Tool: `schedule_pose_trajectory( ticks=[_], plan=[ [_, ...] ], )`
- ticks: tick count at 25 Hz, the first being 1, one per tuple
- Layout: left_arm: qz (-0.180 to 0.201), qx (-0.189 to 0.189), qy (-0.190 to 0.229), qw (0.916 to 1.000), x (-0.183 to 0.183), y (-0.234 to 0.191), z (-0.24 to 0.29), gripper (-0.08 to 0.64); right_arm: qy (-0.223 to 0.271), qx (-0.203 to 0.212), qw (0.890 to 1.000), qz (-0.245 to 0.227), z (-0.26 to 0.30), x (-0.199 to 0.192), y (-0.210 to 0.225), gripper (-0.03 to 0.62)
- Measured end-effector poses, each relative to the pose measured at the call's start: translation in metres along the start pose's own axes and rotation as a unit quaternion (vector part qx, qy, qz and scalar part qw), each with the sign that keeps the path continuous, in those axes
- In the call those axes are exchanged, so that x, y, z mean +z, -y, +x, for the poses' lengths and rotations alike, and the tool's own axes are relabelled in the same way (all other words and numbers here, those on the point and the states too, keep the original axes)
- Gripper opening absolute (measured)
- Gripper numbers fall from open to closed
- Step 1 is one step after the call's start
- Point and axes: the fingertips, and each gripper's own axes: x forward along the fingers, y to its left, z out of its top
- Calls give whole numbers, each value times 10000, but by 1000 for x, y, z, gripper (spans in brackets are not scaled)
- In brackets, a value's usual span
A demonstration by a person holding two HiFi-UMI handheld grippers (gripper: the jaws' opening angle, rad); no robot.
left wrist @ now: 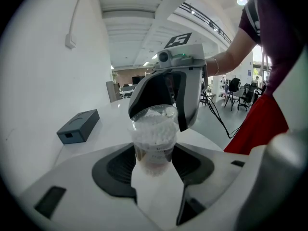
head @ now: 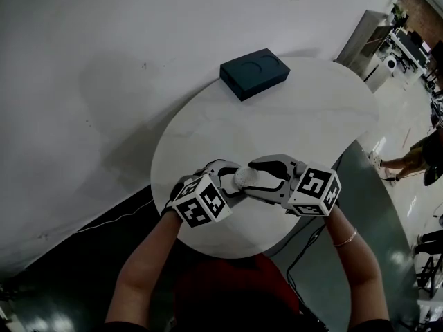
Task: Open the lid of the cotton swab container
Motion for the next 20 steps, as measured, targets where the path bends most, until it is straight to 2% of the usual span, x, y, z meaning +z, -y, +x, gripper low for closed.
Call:
schedule_pose_trajectory(
  ticks=[8,15,20],
  plan=[
    [-67,29,36,10000,-3,-3,0,253,67,-123,9999,-58,-2,3,4,242],
    [-181,15,-8,9998,-10,-5,2,253,531,-353,9978,192,-12,20,17,241],
    [-246,-29,-9,9997,-14,0,6,253,578,-426,9971,236,-13,22,23,241]
  ],
)
